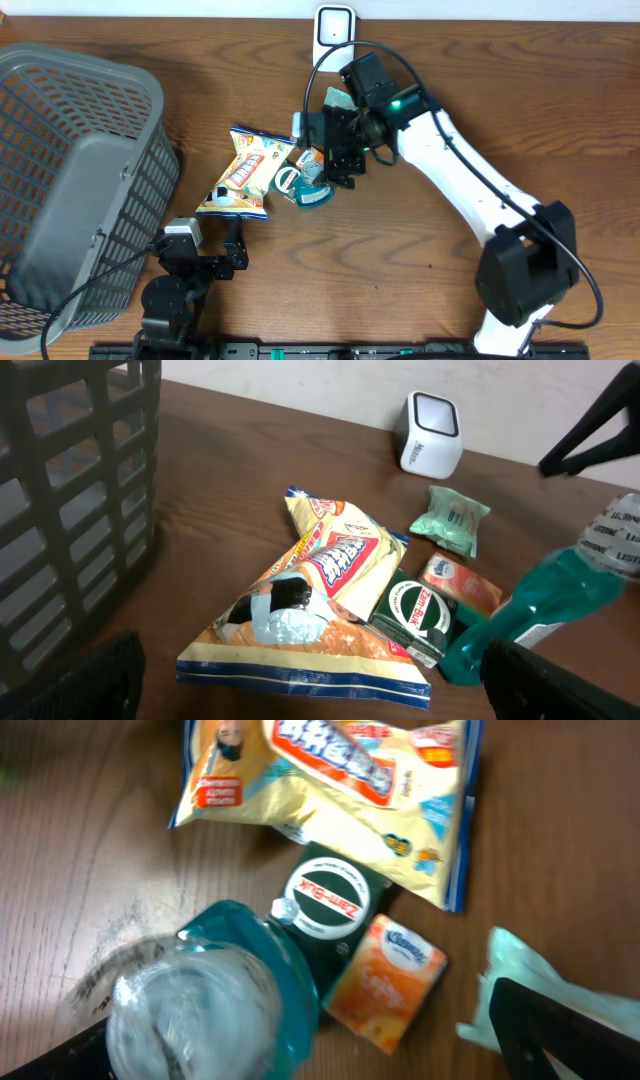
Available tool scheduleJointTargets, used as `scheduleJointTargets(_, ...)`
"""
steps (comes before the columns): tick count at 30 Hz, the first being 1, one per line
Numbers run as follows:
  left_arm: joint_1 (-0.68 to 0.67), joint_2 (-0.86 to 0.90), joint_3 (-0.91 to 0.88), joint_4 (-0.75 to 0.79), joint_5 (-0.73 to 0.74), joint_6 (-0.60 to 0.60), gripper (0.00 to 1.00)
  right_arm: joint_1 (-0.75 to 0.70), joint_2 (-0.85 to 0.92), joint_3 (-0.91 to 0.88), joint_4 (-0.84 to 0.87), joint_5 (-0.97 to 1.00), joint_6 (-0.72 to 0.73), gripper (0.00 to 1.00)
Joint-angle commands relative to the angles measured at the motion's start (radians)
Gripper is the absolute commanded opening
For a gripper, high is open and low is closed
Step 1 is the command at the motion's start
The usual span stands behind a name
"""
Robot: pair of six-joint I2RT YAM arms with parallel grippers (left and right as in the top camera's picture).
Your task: Scan the item barcode
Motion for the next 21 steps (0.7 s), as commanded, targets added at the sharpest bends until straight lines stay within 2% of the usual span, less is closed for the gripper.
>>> scheduleJointTargets(1, 0.005, -0.005, -0.017, -0.021, 0.009, -0.005, 0.98, 0.006, 0.023, 0.003, -0.005, -0.079, -0.058, 0.99)
scheduleJointTargets(9, 0.005, -0.005, -0.017, -0.021, 0.009, -0.005, 0.98, 0.022, 0.071, 0.003, -0.006, -0.142, -0.066, 0.98)
scheduleJointTargets(14, 0.005, -0.005, -0.017, -0.021, 0.009, -0.005, 0.98, 0.050, 0.140, 0.003, -0.003, -0.128, -0.066, 0.94)
scheduleJointTargets(15, 0.005, -0.005, -0.017, -0.021, 0.009, -0.005, 0.98, 0.058, 0.144, 0.003, -0.003, -0.114, -0.066, 0.90)
scheduleJointTargets(17, 0.005, -0.005, -0.017, -0.021, 0.009, -0.005, 0.98, 0.060, 0.144, 0.003, 0.005, -0.095, -0.066, 0.75)
scheduleJointTargets(21, 0.005, -0.005, -0.017, -0.021, 0.009, -0.005, 0.98, 0.059, 0.144, 0.003, 0.009, -0.093, -0.065, 0.51)
